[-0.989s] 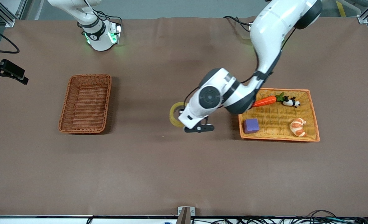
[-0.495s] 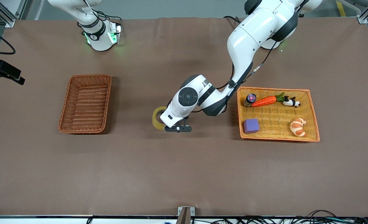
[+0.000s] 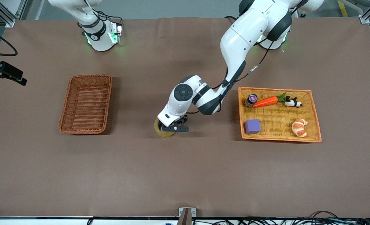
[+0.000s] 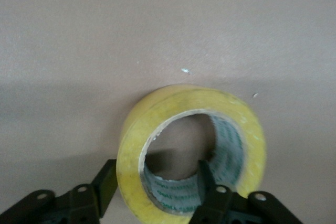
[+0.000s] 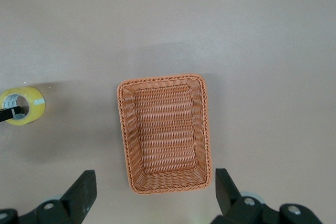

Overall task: Move tape to another basket
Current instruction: 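Carry the tape roll with the left gripper toward the wicker basket, then set the tape down on the table while the right gripper approaches, then grasp the tape roll with the right gripper while the left gripper withdraws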

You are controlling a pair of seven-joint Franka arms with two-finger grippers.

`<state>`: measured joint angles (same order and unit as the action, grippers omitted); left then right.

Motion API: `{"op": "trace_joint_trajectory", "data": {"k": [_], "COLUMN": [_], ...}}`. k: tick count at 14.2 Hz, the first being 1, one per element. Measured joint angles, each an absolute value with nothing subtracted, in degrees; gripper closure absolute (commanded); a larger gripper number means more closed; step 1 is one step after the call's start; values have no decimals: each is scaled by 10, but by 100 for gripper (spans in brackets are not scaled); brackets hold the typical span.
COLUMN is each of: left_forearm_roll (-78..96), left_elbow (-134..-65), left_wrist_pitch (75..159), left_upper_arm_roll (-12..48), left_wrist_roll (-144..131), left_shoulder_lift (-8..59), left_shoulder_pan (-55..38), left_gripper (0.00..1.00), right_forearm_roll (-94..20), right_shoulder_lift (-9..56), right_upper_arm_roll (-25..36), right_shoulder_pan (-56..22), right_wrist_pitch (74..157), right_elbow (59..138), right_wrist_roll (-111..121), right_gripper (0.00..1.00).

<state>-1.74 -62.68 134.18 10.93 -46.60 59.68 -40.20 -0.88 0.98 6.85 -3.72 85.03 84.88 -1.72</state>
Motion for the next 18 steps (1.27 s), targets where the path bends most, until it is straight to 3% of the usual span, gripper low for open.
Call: {"op": "trace_joint_trajectory", "data": {"k": [2, 5, 8, 9, 14, 18], "left_forearm_roll": [-17, -17, -21, -21, -21, -21], "left_elbow": [-620, -611, -608, -613, -723, -800], "left_wrist_pitch": [1314, 1191, 1055, 1036, 1022, 1022], "left_upper_arm_roll": [109, 104, 99, 98, 96, 96], "left_wrist_roll": [-467, -472, -460, -443, -385, -269], "left_shoulder_lift": [582, 521, 432, 403, 260, 170], "left_shoulder_pan": [-399, -385, -337, -313, -198, -99], "left_gripper": [20, 19, 0, 0, 0, 0], "right_forearm_roll": [-9, -18, -34, -34, -32, -30], "right_shoulder_lift": [10, 17, 46, 56, 110, 203], "right_upper_arm_roll": [68, 60, 24, 2, -91, -104], "right_shoulder_pan": [-37, -40, -46, -49, -63, -103], "right_wrist_pitch": [852, 855, 917, 951, 1067, 1161], "right_elbow": [850, 855, 878, 895, 963, 971], "right_wrist_roll": [-17, -16, -16, -21, -117, -166], "right_gripper": [0, 0, 0, 0, 0, 0]}}
